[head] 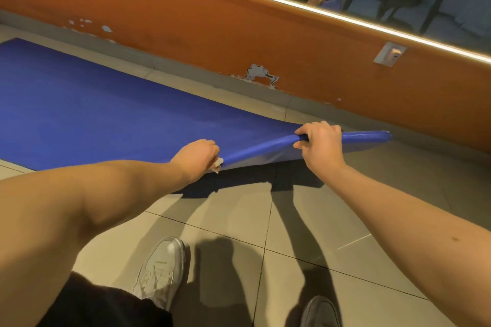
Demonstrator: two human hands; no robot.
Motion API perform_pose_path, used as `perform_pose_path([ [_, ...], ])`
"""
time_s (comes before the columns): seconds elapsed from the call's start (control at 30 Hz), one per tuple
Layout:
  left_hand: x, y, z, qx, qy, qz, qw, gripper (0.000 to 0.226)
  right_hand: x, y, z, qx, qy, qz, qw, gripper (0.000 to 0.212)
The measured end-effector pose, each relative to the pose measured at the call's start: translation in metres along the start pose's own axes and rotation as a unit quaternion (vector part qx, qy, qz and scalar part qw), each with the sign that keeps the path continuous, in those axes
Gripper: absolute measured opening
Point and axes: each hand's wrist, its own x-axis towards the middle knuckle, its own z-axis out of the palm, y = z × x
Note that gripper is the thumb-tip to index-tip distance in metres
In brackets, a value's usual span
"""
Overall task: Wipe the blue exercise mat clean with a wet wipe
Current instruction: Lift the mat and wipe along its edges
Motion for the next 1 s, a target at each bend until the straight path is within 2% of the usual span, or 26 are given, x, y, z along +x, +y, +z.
perform_pose_path([
  [0.17, 0.021, 0.033, -0.023, -0.094, 0.063, 0.017, 0.993, 0.014, 0.007, -0.001, -0.001, 0.004, 0.006, 0.040, 0.999, 0.023],
  [0.27, 0.035, 0.050, -0.027, -0.093, 0.074, 0.023, 0.993, 0.009, 0.008, -0.002, -0.004, 0.005, -0.002, 0.048, 0.999, 0.023],
  [0.37, 0.033, 0.036, -0.017, -0.076, 0.066, 0.026, 0.995, 0.011, 0.010, -0.001, -0.005, -0.008, -0.013, 0.043, 0.999, 0.024],
  [0.53, 0.018, -0.006, 0.003, -0.065, 0.025, 0.014, 0.997, 0.032, 0.008, 0.000, -0.007, -0.007, -0.008, 0.042, 0.999, 0.024],
  [0.67, 0.022, -0.022, 0.000, -0.115, 0.042, -0.003, 0.992, 0.041, 0.011, -0.004, -0.009, -0.007, 0.013, 0.052, 0.999, 0.023],
  [0.8, 0.043, -0.025, -0.015, -0.101, 0.070, 0.036, 0.992, 0.036, 0.002, -0.007, -0.006, -0.038, 0.016, 0.061, 0.997, 0.026],
  [0.9, 0.055, -0.024, -0.032, -0.061, 0.084, 0.102, 0.989, 0.031, -0.010, -0.022, 0.000, -0.076, 0.031, -0.010, 0.997, 0.039],
  [1.0, 0.060, -0.025, -0.043, -0.041, 0.098, 0.158, 0.982, 0.026, -0.010, -0.071, 0.012, -0.076, 0.012, -0.108, 0.991, 0.047],
])
